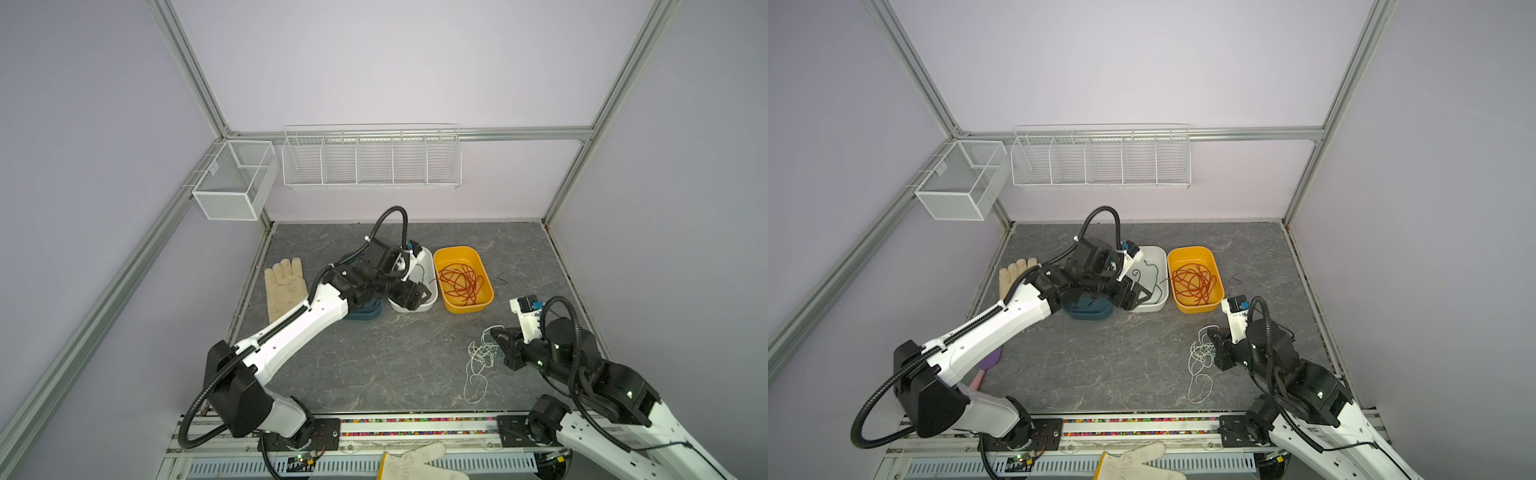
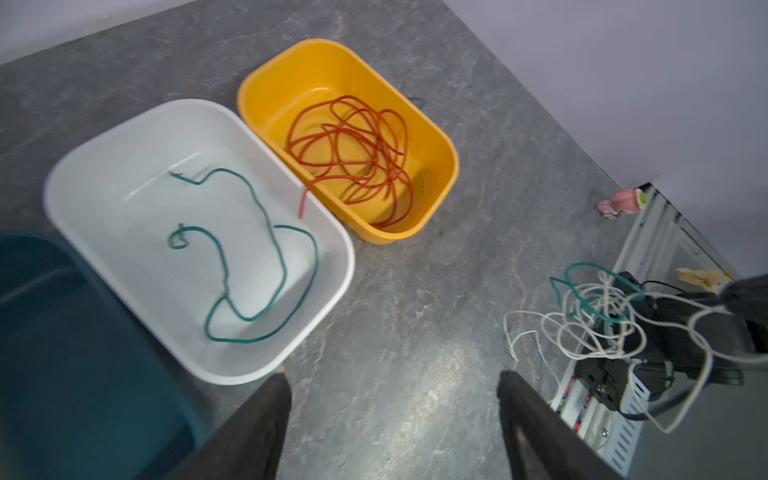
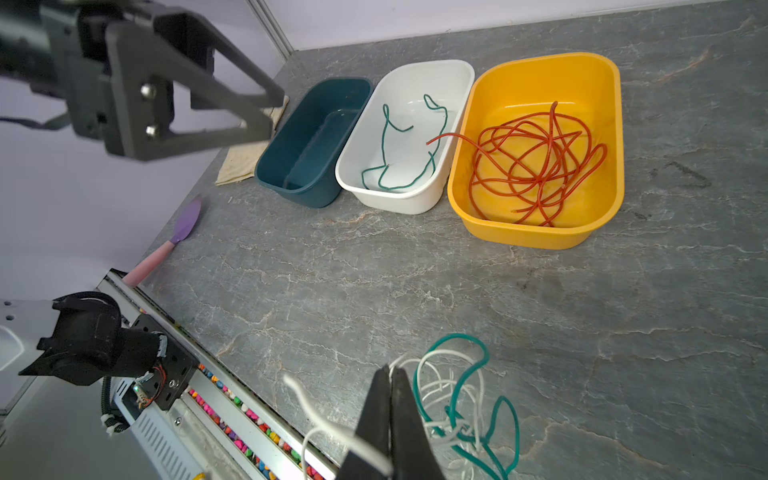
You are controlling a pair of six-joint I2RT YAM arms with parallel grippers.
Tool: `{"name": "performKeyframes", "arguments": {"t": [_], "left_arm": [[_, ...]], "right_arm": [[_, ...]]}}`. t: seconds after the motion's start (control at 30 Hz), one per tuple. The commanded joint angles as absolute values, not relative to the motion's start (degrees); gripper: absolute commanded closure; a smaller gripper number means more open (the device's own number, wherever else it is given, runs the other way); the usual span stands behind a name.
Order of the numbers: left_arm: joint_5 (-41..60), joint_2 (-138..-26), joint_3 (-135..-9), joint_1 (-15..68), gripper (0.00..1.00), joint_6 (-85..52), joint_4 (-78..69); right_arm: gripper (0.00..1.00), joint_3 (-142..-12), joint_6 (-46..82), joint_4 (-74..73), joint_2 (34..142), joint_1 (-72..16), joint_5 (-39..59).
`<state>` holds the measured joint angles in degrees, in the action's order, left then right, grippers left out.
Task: Untangle the cables
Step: 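Open the left gripper to drop the green wire into the white tub, then move the left gripper to the tangle and grasp a white wire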
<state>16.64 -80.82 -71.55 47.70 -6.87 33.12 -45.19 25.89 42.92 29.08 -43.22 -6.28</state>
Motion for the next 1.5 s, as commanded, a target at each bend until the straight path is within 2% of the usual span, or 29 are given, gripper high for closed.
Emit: {"name": "performKeyframes", "arguments": {"t": [0.0,0.13,0.33,0.57,0.77,0.83,1.03,1.1,1.27,1.47], "left_arm": [[18.4,-75.8,-63.4,52.8,0.21,-13.4,24.0],[17.5,-70.8,-54.7,59.3,0.20,-19.1,14.7],[15.0,-70.6,-50.7,67.9,0.20,-23.9,6.1],[14.0,-71.7,-48.4,70.1,0.19,-28.0,-2.0],[14.8,-76.7,-50.0,70.4,0.25,-28.5,-3.2],[15.4,-78.1,-50.5,70.6,0.29,-28.8,-3.8],[15.5,-80.7,-51.7,70.8,0.52,-28.7,-4.2],[15.8,-80.8,-51.7,70.8,0.63,-28.9,-4.8],[16.5,-79.9,-51.1,70.8,1.00,-28.8,-5.2],[14.4,-70.6,-48.4,70.8,1.00,-27.9,1.3]], "right_arm": [[0.94,-47.4,27.7,40.8,30.5,-43.1,-4.5],[0.94,-47.9,28.4,39.9,31.7,-43.1,-3.6],[0.94,-48.2,28.7,39.3,33.1,-43.1,-2.9],[0.94,-47.8,29.3,38.6,33.6,-43.1,-2.5],[0.94,-47.7,29.6,38.3,33.5,-43.1,-1.8],[0.94,-47.7,29.5,38.5,33.4,-43.1,-1.9],[0.94,-47.5,29.7,38.2,33.4,-43.1,-1.5],[0.94,-47.3,29.8,38.0,33.5,-43.1,-1.4],[0.94,-46.4,30.2,37.8,33.7,-43.1,-1.9],[0.94,-44.3,31.7,38.8,34.4,-43.0,-7.7]]}}
